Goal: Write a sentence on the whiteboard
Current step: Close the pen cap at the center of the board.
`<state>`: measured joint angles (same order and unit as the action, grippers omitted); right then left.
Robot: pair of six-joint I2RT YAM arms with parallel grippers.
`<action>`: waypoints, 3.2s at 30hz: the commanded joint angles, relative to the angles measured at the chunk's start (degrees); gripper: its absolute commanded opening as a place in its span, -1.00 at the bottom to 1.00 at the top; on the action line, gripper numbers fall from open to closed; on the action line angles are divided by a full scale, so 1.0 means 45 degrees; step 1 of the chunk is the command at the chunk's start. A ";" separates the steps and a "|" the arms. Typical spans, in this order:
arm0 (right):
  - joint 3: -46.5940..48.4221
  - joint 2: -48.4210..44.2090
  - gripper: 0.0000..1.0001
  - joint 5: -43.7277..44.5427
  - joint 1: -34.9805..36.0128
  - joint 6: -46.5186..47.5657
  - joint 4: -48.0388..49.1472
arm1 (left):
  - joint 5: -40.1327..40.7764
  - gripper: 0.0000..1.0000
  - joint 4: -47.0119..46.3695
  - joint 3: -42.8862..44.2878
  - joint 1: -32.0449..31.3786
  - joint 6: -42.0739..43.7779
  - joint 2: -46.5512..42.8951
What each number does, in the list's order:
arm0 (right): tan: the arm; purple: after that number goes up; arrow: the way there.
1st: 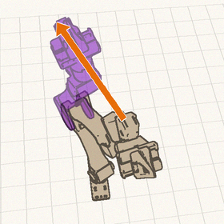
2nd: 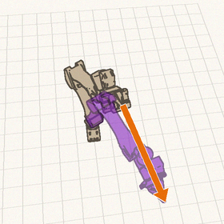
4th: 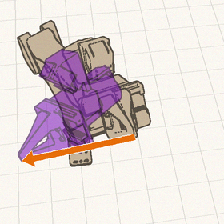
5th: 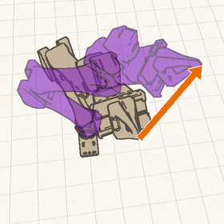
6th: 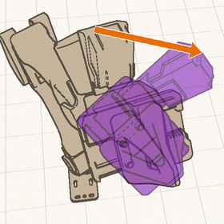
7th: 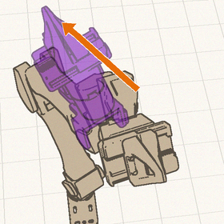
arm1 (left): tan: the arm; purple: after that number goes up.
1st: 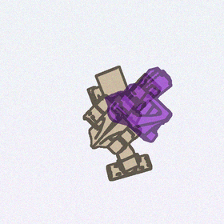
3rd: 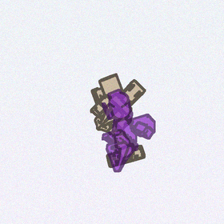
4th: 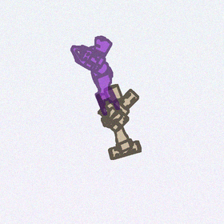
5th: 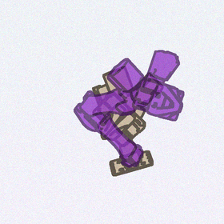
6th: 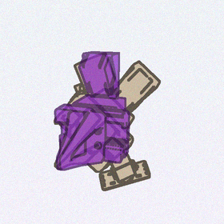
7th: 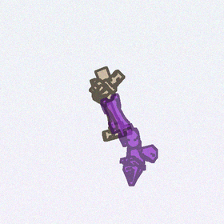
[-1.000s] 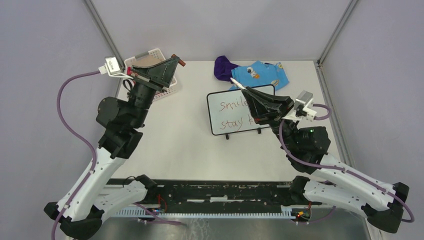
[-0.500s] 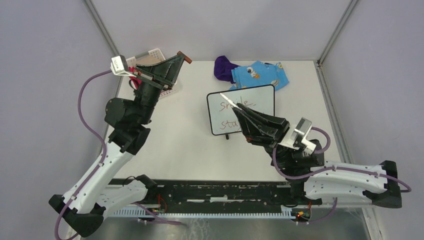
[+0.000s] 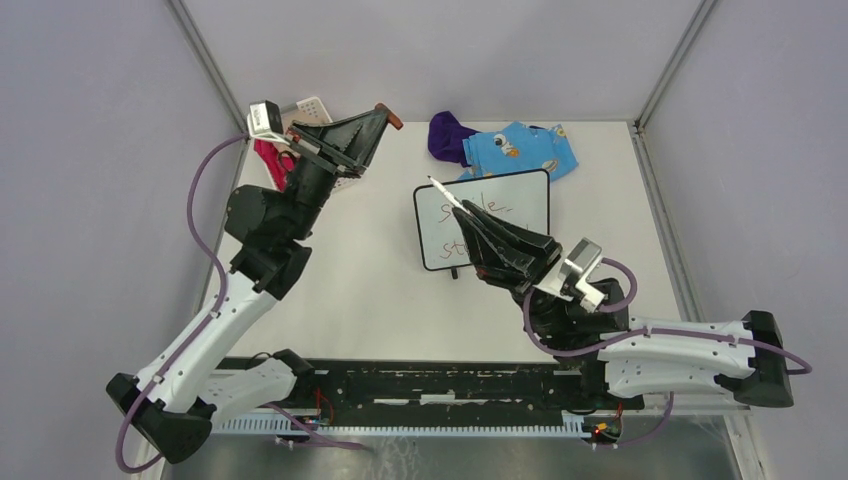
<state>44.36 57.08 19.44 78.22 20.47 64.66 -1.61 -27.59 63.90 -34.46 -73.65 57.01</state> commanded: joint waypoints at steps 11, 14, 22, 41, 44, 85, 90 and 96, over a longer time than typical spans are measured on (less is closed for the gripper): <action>0.0709 0.0185 -1.00 0.0862 0.0046 0.0158 0.0840 | -0.2002 -0.96 -0.0919 0.0221 -0.0071 -0.0982 0.0321; 0.0670 0.0226 -1.00 0.0987 0.0058 0.0158 0.0970 | -0.2189 -0.96 -0.0919 0.0177 -0.0159 -0.0911 0.0351; 0.0689 0.0321 -1.00 0.1238 0.0059 0.0173 0.1191 | -0.2411 -0.96 -0.0657 0.0139 -0.0520 -0.0533 0.0396; 0.0514 0.0202 -1.00 0.1303 0.0060 0.0110 0.1391 | -0.1863 -0.97 -0.0308 -0.0176 -0.1431 0.0119 0.0434; 0.0494 0.0167 -1.00 0.1410 0.0057 0.0158 0.1446 | -0.1745 -0.96 -0.0180 -0.0209 -0.1500 0.0211 0.0393; 0.0457 0.0368 -1.00 0.1491 0.0061 0.0276 0.1360 | -0.1430 -0.96 -0.0137 0.0398 -0.1581 0.0762 0.0204; 0.0479 0.0391 -1.00 0.1517 0.0060 0.0275 0.1333 | -0.1469 -0.96 -0.0136 0.0486 -0.1582 0.0756 0.0220; 0.0528 0.0428 -1.00 0.1535 0.0062 0.0295 0.1367 | -0.1518 -0.96 -0.0137 0.0432 -0.1618 0.0741 0.0182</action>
<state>44.95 58.96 26.04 78.28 21.32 69.34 -8.91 -26.55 63.48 -41.30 -72.99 58.81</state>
